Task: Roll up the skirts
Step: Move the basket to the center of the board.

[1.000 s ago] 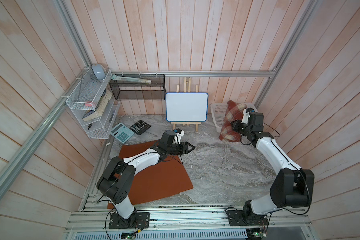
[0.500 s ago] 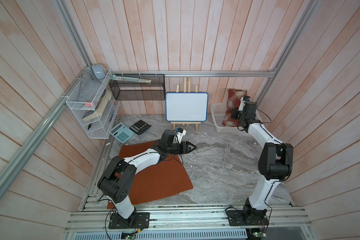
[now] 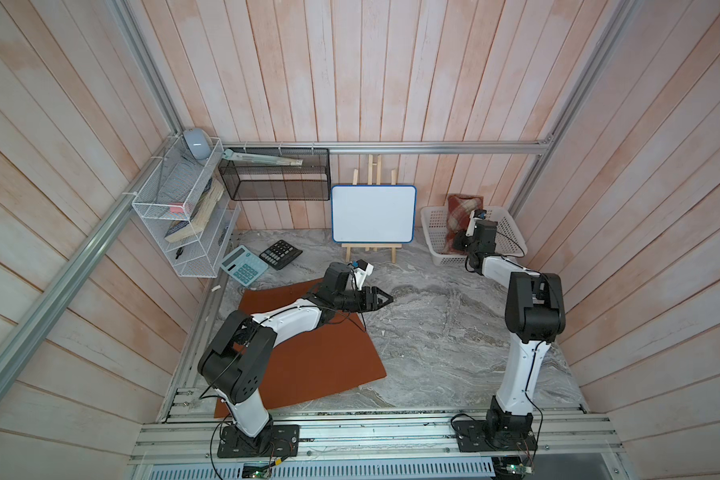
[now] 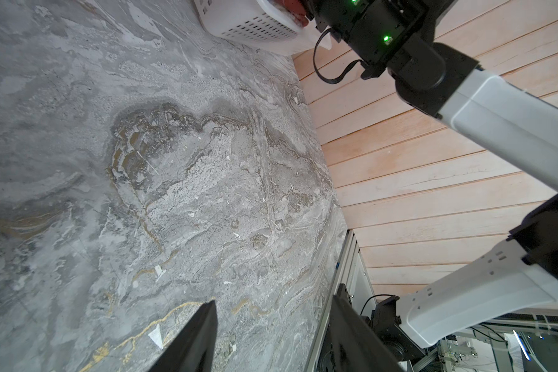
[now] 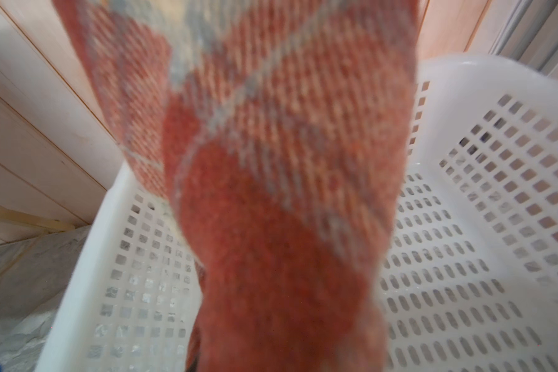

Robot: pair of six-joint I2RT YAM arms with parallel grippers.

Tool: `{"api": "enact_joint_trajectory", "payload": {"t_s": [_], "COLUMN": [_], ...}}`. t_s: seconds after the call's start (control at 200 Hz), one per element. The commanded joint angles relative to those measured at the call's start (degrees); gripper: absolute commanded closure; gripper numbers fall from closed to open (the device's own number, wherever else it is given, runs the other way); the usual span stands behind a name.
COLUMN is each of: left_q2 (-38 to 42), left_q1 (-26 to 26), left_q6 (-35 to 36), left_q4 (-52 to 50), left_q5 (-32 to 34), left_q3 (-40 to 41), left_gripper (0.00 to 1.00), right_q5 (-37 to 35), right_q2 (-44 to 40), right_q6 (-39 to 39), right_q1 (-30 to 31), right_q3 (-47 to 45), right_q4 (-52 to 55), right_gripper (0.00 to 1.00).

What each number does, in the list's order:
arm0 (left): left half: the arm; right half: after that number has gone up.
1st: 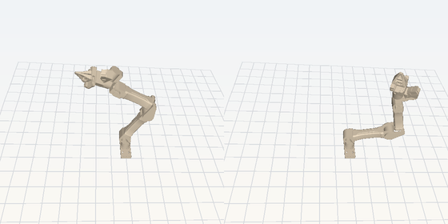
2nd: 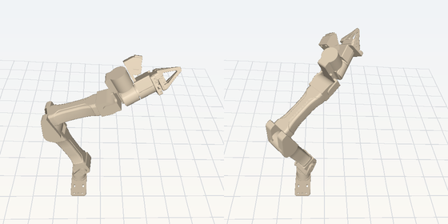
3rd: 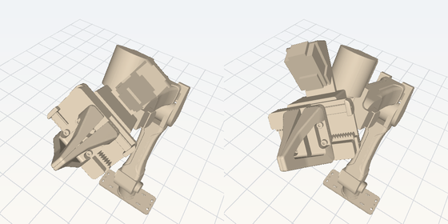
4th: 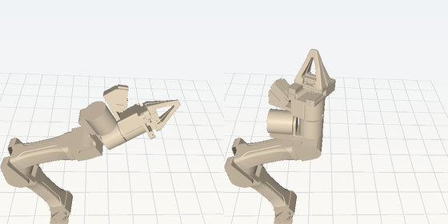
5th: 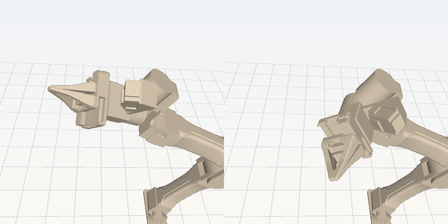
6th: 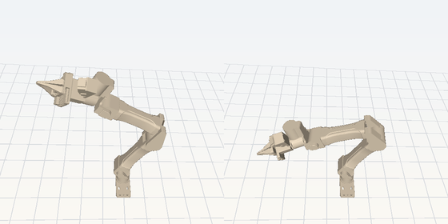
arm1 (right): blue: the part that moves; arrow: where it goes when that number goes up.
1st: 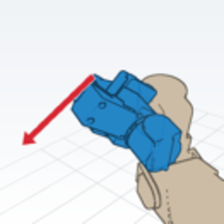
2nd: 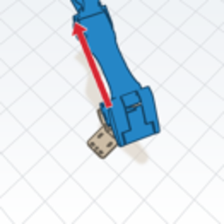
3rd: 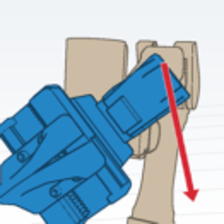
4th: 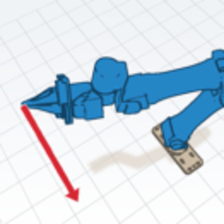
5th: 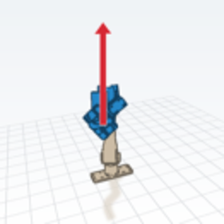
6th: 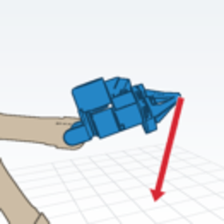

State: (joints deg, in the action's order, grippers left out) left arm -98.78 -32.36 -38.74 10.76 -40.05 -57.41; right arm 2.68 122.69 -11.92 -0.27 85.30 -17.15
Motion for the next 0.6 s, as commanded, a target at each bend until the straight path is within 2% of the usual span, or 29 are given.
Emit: {"api": "enact_joint_trajectory", "payload": {"t_s": [0.0, 0.055, 0.195, 0.37, 0.595], "left_q2": [0.88, 1.01, 1.05, 1.58, 2.75], "left_q1": [-0.03, -0.07, -0.05, -0.06, 0.01], "left_q6": [1.31, 1.46, 1.89, 2.09, 1.93], "left_q4": [0.49, 0.41, 0.14, -0.57, -0.32], "left_q5": [-0.37, -0.24, -0.64, -1.20, -1.34], "left_q3": [0.40, 0.31, 0.00, -0.50, -0.20], "left_gripper": [0.39, 0.39, 0.40, 0.40, 0.40], "right_q5": [1.59, 0.37, -1.57, -1.59, -6.55], "right_q2": [0.42, -0.57, -0.93, -4.48, -14.22], "right_q6": [0.50, 0.20, 0.24, -2.59, -7.16], "right_q1": [-0.13, -0.07, -0.12, 0.00, 3.75], "right_q3": [1.80, 1.11, 2.96, 1.80, -12.16], "right_q4": [-2.09, -1.72, 7.19, 14.79, 13.77], "right_gripper": [1.00, 1.00, 1.00, 1.00, 1.00]}}
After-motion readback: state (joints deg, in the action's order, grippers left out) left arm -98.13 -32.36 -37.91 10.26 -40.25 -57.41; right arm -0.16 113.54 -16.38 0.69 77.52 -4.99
